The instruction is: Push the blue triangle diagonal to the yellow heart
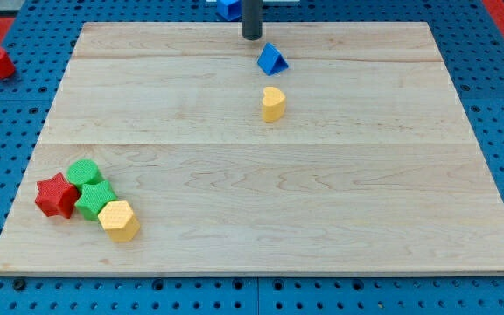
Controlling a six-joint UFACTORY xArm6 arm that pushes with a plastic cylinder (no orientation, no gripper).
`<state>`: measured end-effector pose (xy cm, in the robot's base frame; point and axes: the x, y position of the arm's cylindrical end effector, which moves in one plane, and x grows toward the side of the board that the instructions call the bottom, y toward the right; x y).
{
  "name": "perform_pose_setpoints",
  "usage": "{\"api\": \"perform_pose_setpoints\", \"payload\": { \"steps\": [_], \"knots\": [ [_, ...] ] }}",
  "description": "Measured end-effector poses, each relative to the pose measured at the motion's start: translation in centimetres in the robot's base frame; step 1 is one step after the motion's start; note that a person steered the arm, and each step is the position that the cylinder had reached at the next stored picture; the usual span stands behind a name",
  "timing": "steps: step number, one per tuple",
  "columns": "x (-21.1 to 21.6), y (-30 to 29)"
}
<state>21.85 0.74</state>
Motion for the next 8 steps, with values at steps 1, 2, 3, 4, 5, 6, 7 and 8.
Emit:
{"api": "perform_pose_setpoints", "payload": {
  "steps": [1,2,3,4,5,6,7,8],
  "knots": [
    [0.5,3.9],
    [3.0,5.7],
    [6.9,6.8],
    [3.2,-0.7],
    [3.6,-2.3],
    [5.5,-9.2],
    [4.3,-17.5],
    [0.6,-18.6]
  ]
}}
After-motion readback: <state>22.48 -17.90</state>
